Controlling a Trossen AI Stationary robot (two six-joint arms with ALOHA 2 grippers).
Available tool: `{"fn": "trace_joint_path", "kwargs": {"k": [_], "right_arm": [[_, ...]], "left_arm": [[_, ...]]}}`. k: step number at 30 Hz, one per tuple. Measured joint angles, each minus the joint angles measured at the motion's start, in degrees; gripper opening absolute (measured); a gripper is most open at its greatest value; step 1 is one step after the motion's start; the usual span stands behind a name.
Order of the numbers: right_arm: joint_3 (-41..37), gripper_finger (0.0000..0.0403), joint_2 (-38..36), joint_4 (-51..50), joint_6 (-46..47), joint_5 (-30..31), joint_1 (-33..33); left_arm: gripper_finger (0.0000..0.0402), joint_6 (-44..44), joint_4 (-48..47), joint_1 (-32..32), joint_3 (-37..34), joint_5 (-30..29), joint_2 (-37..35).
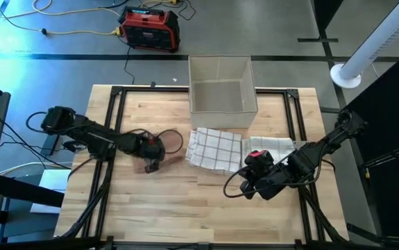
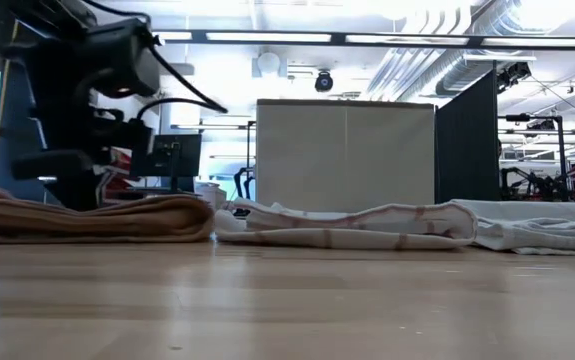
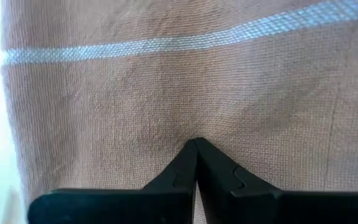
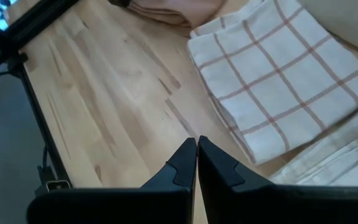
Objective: Fold towel
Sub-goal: Move the folded brown towel to the left of the folded white squared towel
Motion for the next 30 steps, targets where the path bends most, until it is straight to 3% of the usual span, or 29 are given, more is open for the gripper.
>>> {"fn": "trace_joint_path", "kwargs": {"k": [5, 13, 16, 19, 24, 30], "right_arm": [[0.0, 0.0, 0.0, 0.01, 0.53, -0.07, 0.0], [-0.02, 0.0, 0.0, -0.01, -0.21, -0.13, 0.0], [0.0, 0.0, 0.0, -0.01, -1.51, -0.11, -0.29], [-0.01, 0.0, 0.0, -0.01, -3.47, -0.07, -1.29], [-0.02, 0.0, 0.02, -0.01, -5.41, -0.04, -3.51], [-0.02, 0.0, 0.04, -0.38, -5.7, -0.04, -3.46]], "left_arm": [[0.0, 5.13, -0.37, 1.78, 0.31, 1.87, -0.36], [0.0, -3.21, -19.45, -0.53, 12.54, 2.45, -5.6], [0.0, -6.48, -22.57, -1.5, 17.04, 2.22, -8.42], [0.0, -10.56, -20.23, -1.99, 17.39, 0.09, -10.57], [0.0, -22.46, -8.96, -1.28, 10.1, -15.64, -8.72], [0.0, -31.45, 1.17, -0.26, 1.13, -10.05, -1.81]]}}
